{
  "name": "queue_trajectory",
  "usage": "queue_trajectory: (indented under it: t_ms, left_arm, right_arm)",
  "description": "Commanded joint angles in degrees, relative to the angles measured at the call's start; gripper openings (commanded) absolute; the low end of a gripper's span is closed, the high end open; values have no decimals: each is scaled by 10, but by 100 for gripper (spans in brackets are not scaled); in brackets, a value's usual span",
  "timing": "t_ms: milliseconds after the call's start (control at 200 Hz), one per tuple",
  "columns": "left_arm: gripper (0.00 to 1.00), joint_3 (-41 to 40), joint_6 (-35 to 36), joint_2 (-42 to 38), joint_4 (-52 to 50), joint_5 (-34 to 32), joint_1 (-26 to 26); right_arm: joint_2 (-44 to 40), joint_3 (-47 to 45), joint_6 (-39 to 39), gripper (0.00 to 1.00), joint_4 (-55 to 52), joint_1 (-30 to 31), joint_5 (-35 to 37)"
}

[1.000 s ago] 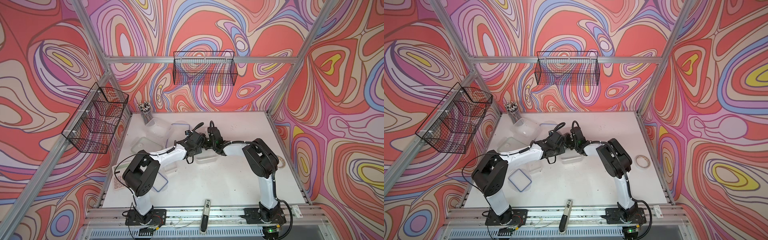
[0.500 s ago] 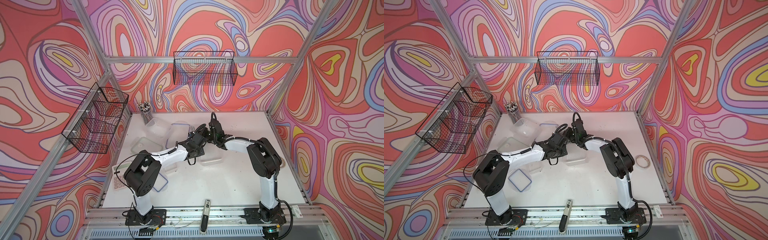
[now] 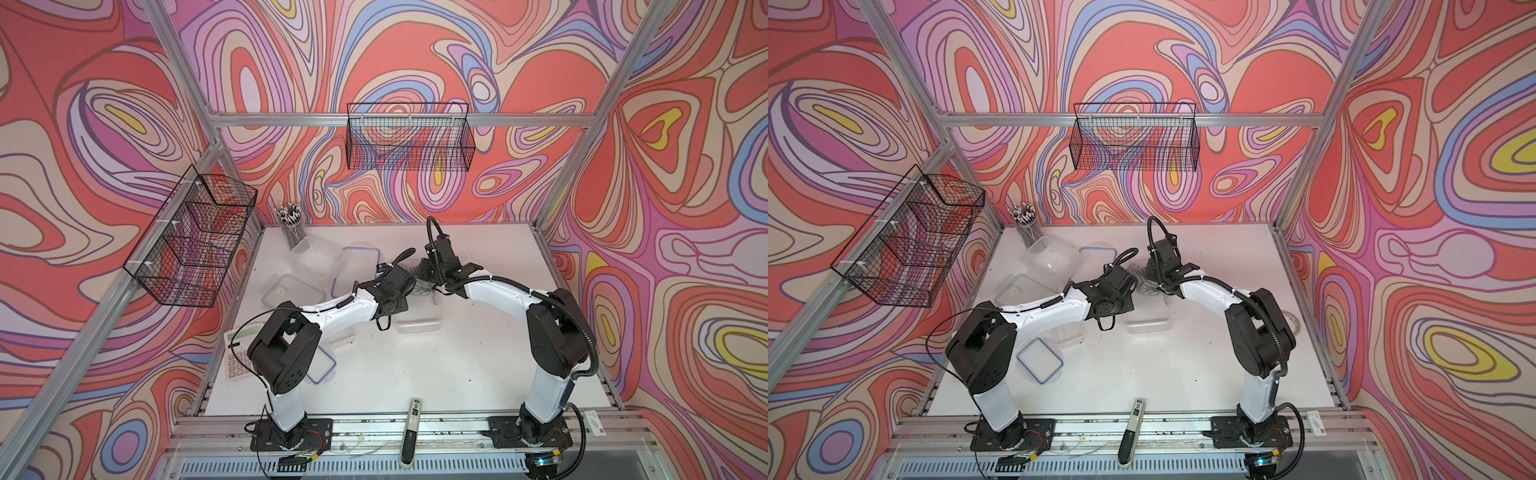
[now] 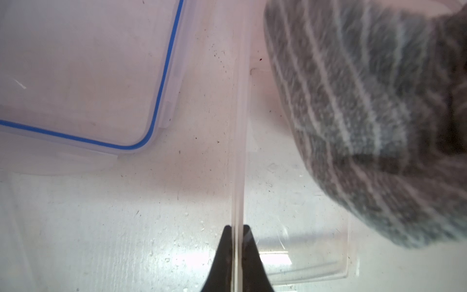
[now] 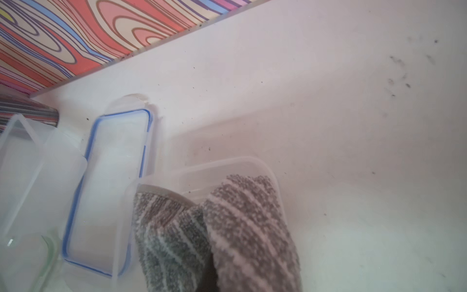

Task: Wipe the insides of the lunch boxes
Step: Wipe the dirt inside the lunch box.

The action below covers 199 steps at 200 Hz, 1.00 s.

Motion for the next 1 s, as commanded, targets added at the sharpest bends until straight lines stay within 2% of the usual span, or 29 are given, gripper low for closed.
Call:
queue_trajectory:
  t_ms: [0, 225, 471, 676, 991]
  left_arm:
    - [0, 22, -3, 9, -22, -30, 0]
    - [0, 35, 5, 17, -25, -37, 0]
    - [0, 50, 9, 27, -25, -34, 2]
    - [0, 51, 8, 29, -17, -21, 2]
    - [0, 42, -2, 31, 6, 20, -2]
  right_arm:
    - [-25, -23, -30, 0, -87, 5, 8]
    - [-52, -46, -48, 0, -172, 20, -60]
    - [-49, -77, -18, 0, -182, 45, -226]
    - [-35, -134, 54, 0, -64, 49, -367]
    - [51, -126, 191, 0, 172, 49, -489]
